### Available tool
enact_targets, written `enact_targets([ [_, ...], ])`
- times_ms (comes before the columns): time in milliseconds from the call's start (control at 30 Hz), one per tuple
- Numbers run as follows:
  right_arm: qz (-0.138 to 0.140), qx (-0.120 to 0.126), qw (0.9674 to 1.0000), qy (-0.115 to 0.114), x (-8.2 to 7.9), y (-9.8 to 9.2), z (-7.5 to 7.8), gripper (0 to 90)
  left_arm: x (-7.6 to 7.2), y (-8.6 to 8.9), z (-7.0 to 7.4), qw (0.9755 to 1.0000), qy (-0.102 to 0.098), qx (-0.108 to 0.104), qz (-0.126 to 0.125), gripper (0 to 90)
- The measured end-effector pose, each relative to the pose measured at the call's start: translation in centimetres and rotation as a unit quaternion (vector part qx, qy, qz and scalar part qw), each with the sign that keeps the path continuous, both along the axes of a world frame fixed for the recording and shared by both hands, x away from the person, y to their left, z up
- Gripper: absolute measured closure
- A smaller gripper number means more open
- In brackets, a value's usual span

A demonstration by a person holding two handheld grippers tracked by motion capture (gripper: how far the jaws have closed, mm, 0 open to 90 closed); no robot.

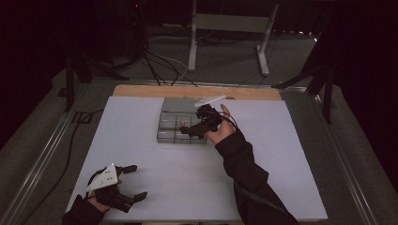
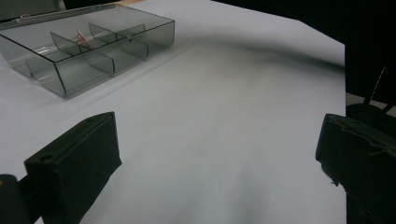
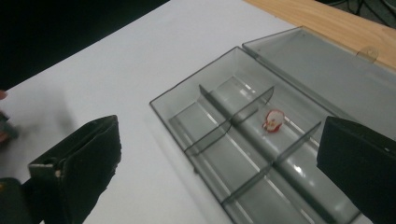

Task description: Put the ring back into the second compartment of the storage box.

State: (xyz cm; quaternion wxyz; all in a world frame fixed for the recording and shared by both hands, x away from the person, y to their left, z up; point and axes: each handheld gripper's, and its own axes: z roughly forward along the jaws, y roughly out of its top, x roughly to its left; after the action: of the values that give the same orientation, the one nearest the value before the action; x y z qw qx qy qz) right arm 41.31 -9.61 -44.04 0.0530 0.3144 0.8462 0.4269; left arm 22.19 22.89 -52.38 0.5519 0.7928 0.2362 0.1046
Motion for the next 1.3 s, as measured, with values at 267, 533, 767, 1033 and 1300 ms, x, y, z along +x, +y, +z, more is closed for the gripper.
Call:
enact_targets([
  [267, 0.001, 0.0, 1.0, -0.003, -1.6, -2.3, 0.1, 0.0, -0.1, 0.0, 0.1, 1.0, -0.001, -0.003, -0.002, 0.3],
  [533, -0.005, 0.015, 0.9999, -0.004, -3.2, -4.8, 0.0, 0.0, 0.0, 0.0, 0.0, 1.0, 0.0, 0.0, -0.001, 0.3],
  [767, -0.002, 0.018, 0.9998, -0.012, -5.2, -7.1, -0.9, 0.0, 0.0, -0.1, 0.0, 1.0, 0.0, 0.001, -0.002, 0.3],
  [1033, -0.014, 0.022, 0.9996, -0.012, -7.2, -10.2, -2.2, 0.0, 0.0, -0.1, -0.1, 1.0, 0.0, 0.004, -0.002, 0.3],
  [1300, -0.029, 0.024, 0.9993, -0.002, -9.3, -13.4, -4.1, 0.0, 0.0, -0.2, -0.1, 1.0, 0.0, 0.004, -0.002, 0.3],
])
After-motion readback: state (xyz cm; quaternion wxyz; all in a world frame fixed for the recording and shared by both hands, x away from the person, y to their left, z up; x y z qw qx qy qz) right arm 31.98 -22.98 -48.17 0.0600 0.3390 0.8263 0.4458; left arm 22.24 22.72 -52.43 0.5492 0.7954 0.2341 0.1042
